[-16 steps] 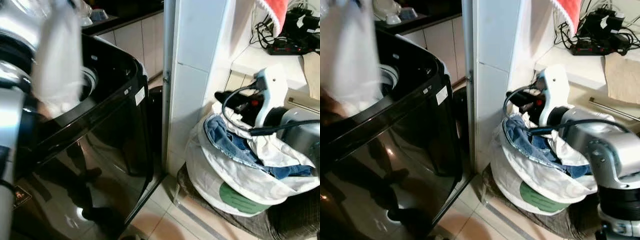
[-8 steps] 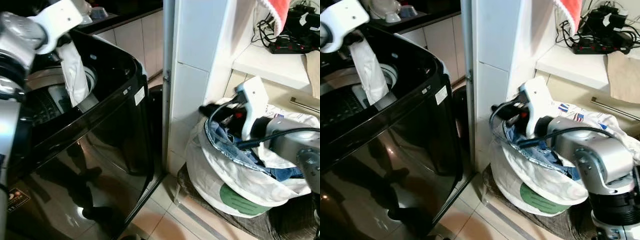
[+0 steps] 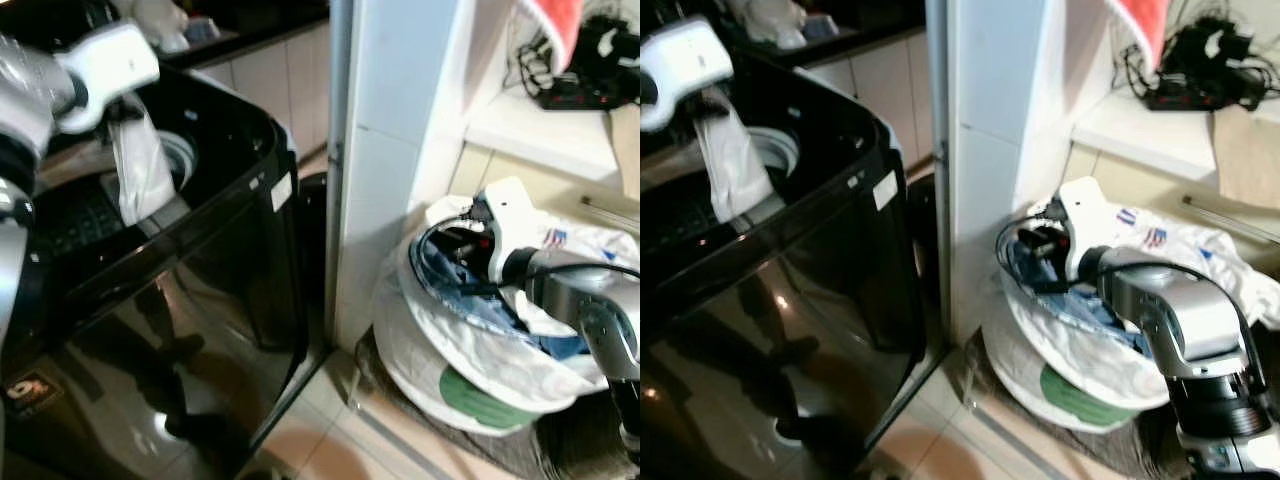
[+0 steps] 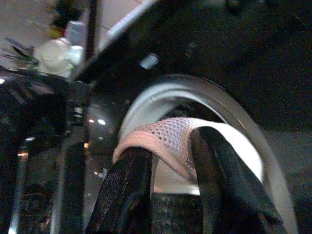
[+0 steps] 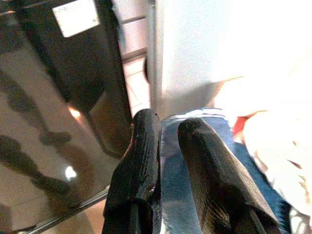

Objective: Clothes washing

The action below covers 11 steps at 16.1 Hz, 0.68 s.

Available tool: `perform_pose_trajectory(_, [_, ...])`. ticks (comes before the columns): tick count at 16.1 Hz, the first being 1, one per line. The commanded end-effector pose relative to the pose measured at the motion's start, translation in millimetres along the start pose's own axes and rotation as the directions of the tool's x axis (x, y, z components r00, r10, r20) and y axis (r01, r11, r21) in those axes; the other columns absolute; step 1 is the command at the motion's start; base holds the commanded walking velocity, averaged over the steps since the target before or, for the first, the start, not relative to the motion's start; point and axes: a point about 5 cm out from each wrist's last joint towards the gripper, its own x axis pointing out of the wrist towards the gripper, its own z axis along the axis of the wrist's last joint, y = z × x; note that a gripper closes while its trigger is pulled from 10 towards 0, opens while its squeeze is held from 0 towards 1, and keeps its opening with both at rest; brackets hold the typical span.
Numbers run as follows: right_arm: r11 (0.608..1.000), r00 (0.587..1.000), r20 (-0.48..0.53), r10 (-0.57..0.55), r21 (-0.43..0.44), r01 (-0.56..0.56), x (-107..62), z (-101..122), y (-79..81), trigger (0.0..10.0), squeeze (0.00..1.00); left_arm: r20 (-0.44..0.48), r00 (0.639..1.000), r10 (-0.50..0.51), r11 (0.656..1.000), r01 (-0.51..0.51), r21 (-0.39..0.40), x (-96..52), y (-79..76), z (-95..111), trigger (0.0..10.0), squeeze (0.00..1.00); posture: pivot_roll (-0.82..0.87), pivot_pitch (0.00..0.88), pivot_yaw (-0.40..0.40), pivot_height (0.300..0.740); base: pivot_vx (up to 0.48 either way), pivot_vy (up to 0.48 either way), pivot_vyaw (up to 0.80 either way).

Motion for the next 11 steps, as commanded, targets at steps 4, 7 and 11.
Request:
perform_pose_trajectory(4, [0.999, 0.999, -0.003, -0.034, -0.027, 0.034, 3.9, 0, -4.3, 10.0, 0.00, 0.088, 0.992, -0.088, 0.995, 0.091, -0.033, -5.3, -2.6, -2, 10.0, 0.00, -0.01, 0.000, 0.045, 0.740, 0.000, 0.000, 0.00])
perform_pose_trajectory(7, [0.999, 0.999, 0.019, -0.030, -0.018, 0.030, 5.3, 2, -3.8, 10.0, 0.00, 0.158, 0.986, 0.050, 0.993, -0.032, -0.111, -0.6, -0.1, 12, 10.0, 0.00, -0.01, 0.000, 0.050, 0.740, 0.000, 0.000, 0.00])
perform_pose_trajectory(11, [0.998, 0.997, 0.047, -0.066, -0.014, 0.066, 3.8, -1, -9.0, 10.0, 0.00, 0.385, 0.922, -0.052, 0.949, 0.166, -0.270, 11.7, -31.7, 34, 10.0, 0.00, -0.01, 0.000, 0.058, 0.740, 0.000, 0.000, 0.00])
